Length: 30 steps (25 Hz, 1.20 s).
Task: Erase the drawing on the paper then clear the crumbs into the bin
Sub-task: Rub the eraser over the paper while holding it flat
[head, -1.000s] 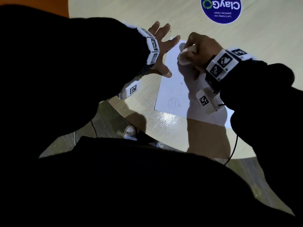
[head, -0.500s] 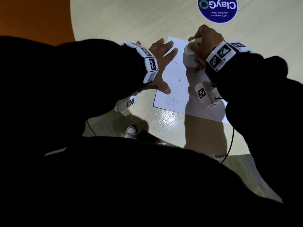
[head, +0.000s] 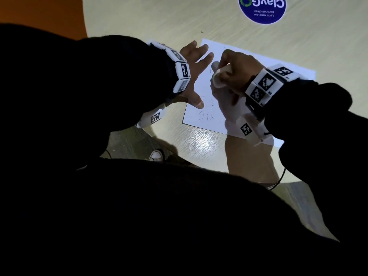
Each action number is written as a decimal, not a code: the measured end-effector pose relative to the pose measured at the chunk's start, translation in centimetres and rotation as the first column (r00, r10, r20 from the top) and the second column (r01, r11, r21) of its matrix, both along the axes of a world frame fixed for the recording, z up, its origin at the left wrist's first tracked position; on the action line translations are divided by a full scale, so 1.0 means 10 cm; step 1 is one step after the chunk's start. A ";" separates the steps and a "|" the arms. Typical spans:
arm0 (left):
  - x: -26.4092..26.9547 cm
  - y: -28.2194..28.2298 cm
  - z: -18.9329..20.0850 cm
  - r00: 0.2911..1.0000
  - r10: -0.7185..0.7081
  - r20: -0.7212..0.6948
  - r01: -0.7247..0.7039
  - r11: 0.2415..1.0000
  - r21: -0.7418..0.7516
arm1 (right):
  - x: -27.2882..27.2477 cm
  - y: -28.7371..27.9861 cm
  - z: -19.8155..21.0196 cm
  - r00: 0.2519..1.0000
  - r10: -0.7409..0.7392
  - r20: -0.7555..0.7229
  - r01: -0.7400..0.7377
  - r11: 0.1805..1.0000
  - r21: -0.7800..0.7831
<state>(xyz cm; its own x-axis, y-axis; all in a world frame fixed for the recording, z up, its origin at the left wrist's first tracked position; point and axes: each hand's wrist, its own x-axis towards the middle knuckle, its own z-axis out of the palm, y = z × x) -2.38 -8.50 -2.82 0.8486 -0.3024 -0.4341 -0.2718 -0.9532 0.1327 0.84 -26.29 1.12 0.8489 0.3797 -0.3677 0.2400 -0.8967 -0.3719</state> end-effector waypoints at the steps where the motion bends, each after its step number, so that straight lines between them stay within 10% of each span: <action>1: -0.01 -0.01 0.00 1.000 0.003 -0.003 -0.003 1.000 0.006 | -0.01 -0.01 0.00 1.000 -0.004 0.004 0.004 1.000 0.012; 13: -0.06 -0.05 0.09 1.000 0.025 0.002 -0.025 0.999 -0.024 | -0.11 -0.07 0.01 0.995 -0.085 0.055 0.084 0.996 0.006; 23: -0.34 -0.10 0.10 0.999 -0.022 -0.038 0.021 1.000 -0.019 | -0.59 -0.04 0.13 0.967 -0.046 -0.249 0.089 0.983 0.162; 30: -0.36 -0.08 0.07 0.999 -0.051 -0.003 0.051 0.998 -0.026 | -0.57 0.04 0.09 0.997 -0.057 0.049 0.056 0.998 0.033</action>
<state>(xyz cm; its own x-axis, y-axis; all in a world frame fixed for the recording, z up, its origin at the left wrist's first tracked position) -6.00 -9.27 -2.13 0.8299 -0.3567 -0.4290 -0.3196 -0.9342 0.1585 -4.85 -25.88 2.00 0.8865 0.3415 -0.3124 0.2084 -0.8972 -0.3893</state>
